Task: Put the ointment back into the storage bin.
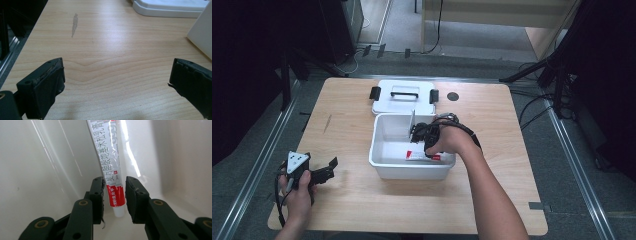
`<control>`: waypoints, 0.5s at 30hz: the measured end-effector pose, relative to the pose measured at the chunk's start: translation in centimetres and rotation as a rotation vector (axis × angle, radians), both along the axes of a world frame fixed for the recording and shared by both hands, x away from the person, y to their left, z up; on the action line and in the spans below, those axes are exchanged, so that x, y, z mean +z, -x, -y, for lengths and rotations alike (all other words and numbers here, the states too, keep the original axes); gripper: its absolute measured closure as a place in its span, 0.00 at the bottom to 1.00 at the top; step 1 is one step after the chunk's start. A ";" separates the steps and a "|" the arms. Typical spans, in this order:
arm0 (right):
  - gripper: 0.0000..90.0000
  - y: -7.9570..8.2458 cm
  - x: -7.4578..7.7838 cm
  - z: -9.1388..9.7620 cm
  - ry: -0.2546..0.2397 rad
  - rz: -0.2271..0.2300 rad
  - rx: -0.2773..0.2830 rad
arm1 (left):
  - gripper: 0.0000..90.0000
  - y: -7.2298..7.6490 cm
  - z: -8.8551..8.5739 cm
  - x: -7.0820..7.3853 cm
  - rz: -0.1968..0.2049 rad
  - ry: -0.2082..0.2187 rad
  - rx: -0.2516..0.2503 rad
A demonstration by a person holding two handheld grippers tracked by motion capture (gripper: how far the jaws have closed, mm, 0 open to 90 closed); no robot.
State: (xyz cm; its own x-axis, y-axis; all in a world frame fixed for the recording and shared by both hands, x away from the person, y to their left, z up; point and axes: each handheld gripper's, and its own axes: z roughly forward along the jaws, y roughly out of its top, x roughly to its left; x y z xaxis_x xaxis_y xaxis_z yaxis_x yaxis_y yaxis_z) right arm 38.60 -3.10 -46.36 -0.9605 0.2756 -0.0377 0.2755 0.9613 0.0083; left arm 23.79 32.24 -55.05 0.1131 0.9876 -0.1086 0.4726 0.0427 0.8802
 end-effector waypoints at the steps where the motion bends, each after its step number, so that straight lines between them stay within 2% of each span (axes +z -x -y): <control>1: 0.76 0.0 0.2 0.1 -0.003 0.000 -0.007 | 0.01 0.0 0.0 0.0 -0.001 -0.001 0.000; 6: 0.75 0.1 1.1 0.5 -0.029 0.006 -0.022 | 0.01 0.0 0.0 0.0 0.001 -0.002 0.000; 10: 0.73 0.4 2.6 1.1 -0.061 0.001 -0.034 | 0.01 0.0 0.0 0.0 0.000 -0.004 0.000; 15: 0.71 0.7 4.1 1.3 -0.062 -0.008 -0.049 | 0.01 0.0 0.0 0.0 0.002 -0.001 0.003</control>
